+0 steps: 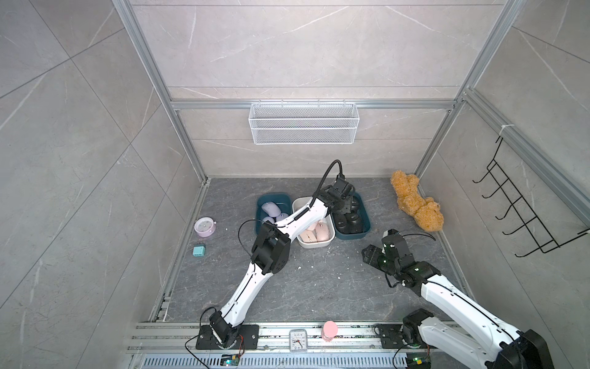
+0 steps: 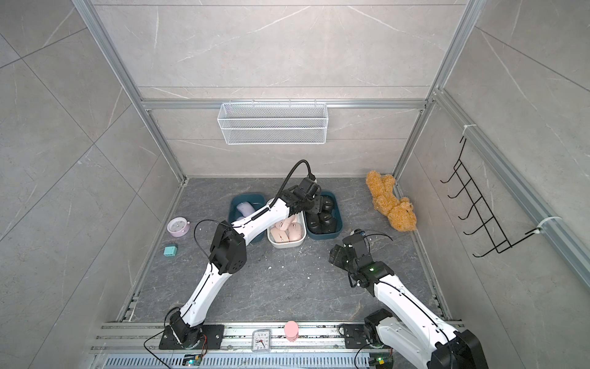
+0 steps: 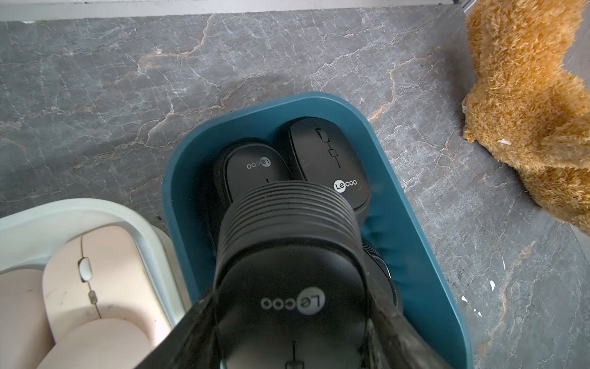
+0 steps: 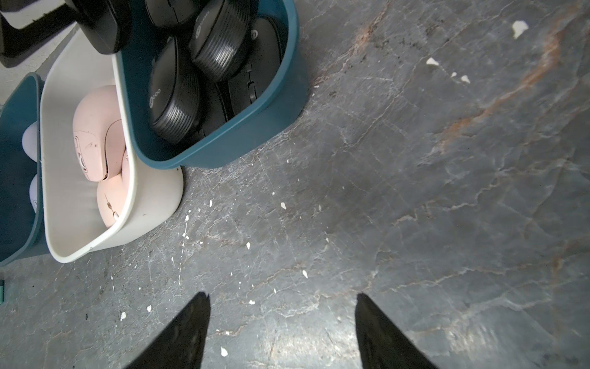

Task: Place the mice by color into the storage box
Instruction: Place the mouse in the storage box.

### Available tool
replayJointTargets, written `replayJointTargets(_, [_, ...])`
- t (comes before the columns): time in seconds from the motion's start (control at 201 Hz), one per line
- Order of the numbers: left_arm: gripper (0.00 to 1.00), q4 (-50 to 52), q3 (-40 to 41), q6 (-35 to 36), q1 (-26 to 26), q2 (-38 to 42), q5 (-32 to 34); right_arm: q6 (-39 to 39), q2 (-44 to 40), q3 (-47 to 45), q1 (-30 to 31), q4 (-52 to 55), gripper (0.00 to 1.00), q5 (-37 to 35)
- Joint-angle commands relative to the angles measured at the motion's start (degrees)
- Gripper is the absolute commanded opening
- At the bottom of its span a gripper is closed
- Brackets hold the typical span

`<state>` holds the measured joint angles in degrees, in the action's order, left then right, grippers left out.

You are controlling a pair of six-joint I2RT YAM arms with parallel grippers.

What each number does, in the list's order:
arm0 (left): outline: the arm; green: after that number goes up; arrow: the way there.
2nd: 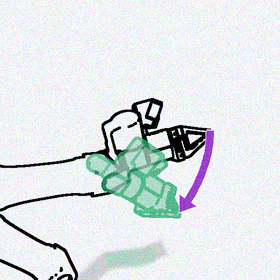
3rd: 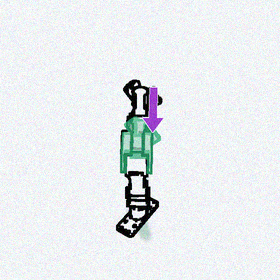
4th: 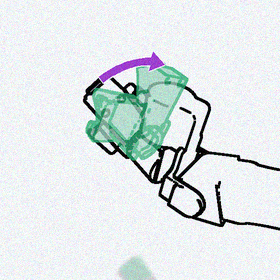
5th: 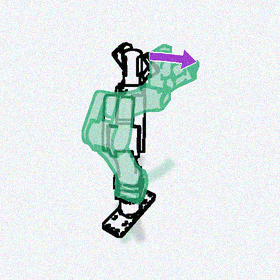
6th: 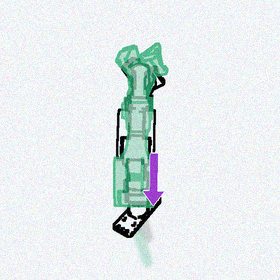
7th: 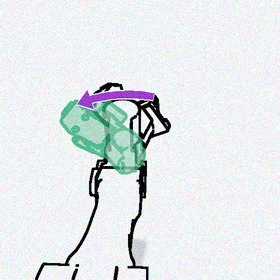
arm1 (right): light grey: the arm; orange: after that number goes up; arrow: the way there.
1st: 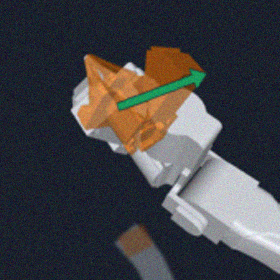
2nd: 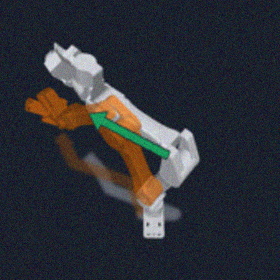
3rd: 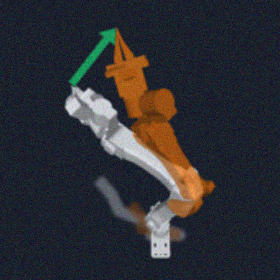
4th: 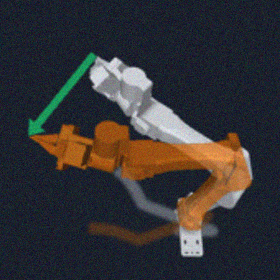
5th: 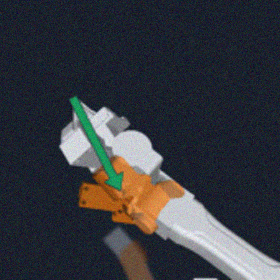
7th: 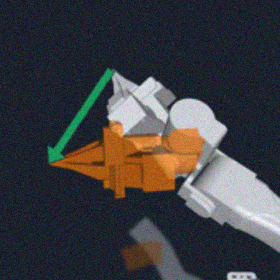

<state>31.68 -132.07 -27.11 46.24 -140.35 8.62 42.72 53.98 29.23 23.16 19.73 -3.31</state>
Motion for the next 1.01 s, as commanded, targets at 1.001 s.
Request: replayJointTargets(1.001, [0.48,-0.6,-7.4,-4.4,-0.3,-6.8,-2.7,2.0,2.0,-2.3,-0.5,-2.5,0.73,2.9])
